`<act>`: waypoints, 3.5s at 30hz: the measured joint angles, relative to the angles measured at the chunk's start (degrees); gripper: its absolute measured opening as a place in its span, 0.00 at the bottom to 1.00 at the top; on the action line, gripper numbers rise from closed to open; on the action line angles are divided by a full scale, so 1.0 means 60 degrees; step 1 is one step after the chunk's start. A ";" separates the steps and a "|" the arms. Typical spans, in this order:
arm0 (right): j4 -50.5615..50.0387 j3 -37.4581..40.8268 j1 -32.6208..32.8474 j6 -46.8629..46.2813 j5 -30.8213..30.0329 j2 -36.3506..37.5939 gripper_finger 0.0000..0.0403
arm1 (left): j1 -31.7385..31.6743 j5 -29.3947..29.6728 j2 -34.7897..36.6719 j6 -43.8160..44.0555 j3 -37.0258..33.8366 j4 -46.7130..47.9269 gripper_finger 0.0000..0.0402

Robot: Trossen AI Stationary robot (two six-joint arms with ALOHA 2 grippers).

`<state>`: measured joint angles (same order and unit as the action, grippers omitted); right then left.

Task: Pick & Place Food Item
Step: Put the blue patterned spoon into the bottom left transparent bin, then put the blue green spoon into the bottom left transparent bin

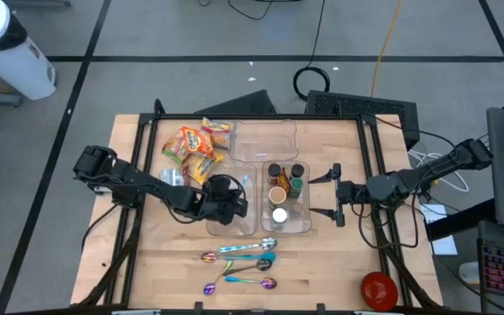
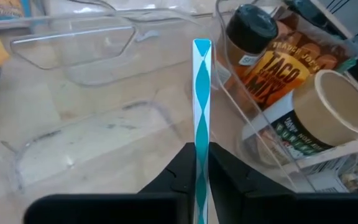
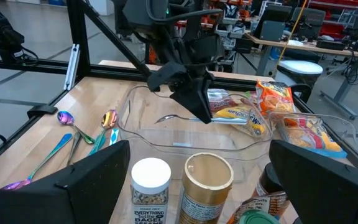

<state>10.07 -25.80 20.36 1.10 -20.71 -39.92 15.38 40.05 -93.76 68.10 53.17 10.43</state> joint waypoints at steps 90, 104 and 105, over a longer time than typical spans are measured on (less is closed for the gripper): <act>-0.0011 0.0000 0.0000 0.0000 -0.0025 -0.0003 0.94 | 0.4185 -0.4123 -0.0772 -0.5152 0.2303 0.3699 0.55; -0.0010 0.0000 0.0000 0.0000 -0.0025 -0.0004 0.94 | 0.3635 -0.2249 -0.0772 -0.5156 0.2299 0.4367 0.56; -0.0011 0.0000 0.0000 0.0000 -0.0025 -0.0004 0.94 | 0.3573 -0.2166 -0.0772 -0.5219 0.2300 0.4369 0.56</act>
<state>10.00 -25.80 20.36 1.10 -20.86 -39.94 36.82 27.06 -98.39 36.78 66.97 36.64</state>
